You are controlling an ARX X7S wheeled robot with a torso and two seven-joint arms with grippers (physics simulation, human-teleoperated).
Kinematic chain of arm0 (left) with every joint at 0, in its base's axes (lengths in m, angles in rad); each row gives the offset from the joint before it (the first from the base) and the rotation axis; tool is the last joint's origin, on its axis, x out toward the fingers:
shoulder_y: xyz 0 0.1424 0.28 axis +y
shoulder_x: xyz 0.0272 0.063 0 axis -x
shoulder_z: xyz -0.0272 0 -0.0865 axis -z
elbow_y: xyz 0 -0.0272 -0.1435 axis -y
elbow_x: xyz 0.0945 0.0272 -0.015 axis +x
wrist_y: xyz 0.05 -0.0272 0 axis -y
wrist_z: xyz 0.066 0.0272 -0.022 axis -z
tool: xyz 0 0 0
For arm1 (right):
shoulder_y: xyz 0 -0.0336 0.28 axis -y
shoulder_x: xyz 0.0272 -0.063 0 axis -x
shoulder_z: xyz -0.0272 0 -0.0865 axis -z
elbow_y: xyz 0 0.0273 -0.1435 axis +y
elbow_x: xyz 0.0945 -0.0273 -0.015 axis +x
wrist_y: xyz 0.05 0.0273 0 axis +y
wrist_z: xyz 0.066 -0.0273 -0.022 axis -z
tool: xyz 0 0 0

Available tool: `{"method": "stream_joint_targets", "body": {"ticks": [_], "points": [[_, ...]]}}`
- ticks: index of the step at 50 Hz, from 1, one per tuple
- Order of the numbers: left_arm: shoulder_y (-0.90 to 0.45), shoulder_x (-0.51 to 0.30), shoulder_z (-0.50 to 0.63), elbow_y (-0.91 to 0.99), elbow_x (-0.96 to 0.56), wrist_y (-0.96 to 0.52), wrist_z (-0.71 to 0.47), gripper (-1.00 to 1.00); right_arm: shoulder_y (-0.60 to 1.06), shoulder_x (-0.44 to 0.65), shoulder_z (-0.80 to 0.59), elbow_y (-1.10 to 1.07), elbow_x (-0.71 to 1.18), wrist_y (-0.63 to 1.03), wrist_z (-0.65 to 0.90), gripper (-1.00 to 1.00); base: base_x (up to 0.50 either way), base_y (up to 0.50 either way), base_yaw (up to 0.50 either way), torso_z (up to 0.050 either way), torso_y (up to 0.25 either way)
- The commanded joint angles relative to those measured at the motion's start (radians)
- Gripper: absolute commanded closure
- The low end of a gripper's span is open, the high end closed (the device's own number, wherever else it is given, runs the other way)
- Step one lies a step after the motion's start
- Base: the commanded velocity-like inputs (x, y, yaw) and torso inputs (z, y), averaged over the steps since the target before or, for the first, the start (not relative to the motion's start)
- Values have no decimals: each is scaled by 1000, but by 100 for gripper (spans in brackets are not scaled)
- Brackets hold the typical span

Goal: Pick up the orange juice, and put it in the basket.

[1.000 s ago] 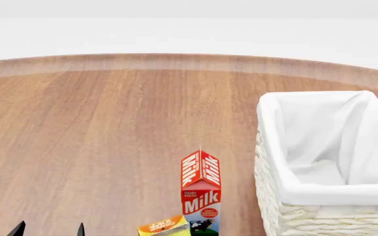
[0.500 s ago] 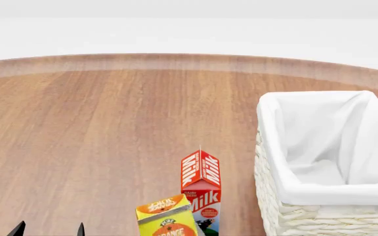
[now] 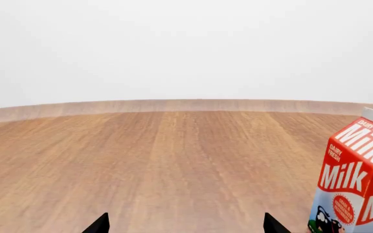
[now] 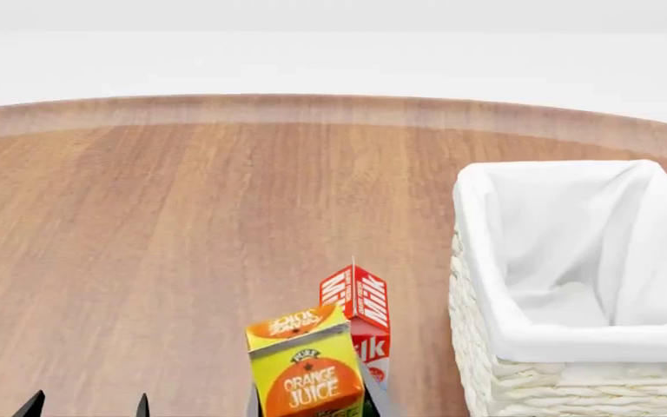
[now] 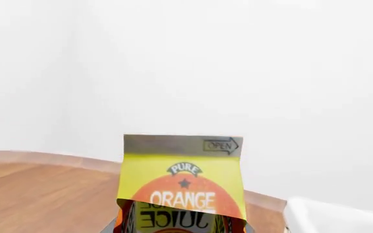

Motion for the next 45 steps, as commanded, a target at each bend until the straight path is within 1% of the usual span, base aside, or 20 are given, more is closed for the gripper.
{"method": "stream_joint_targets", "body": {"ticks": [1,18,26,36,45], "points": [[-1,-3,4,0,-3,1,-3,-100,32,2,13,-76,-41,67,-3,100,0,0,0,0,0],[-2,-6,9,-1,-6,3,-7,-100,61,5,26,-146,-47,129,7,100,0,0,0,1,1],[-3,-8,11,-1,-8,4,-9,-100,90,6,57,-202,-24,190,6,100,0,0,0,0,1],[-4,-10,14,-2,-10,5,-12,-100,105,4,70,-214,-15,202,11,100,0,0,0,0,0],[-4,-12,16,-2,-12,6,-14,-100,133,5,105,-258,8,249,13,100,0,0,0,0,1]]}}
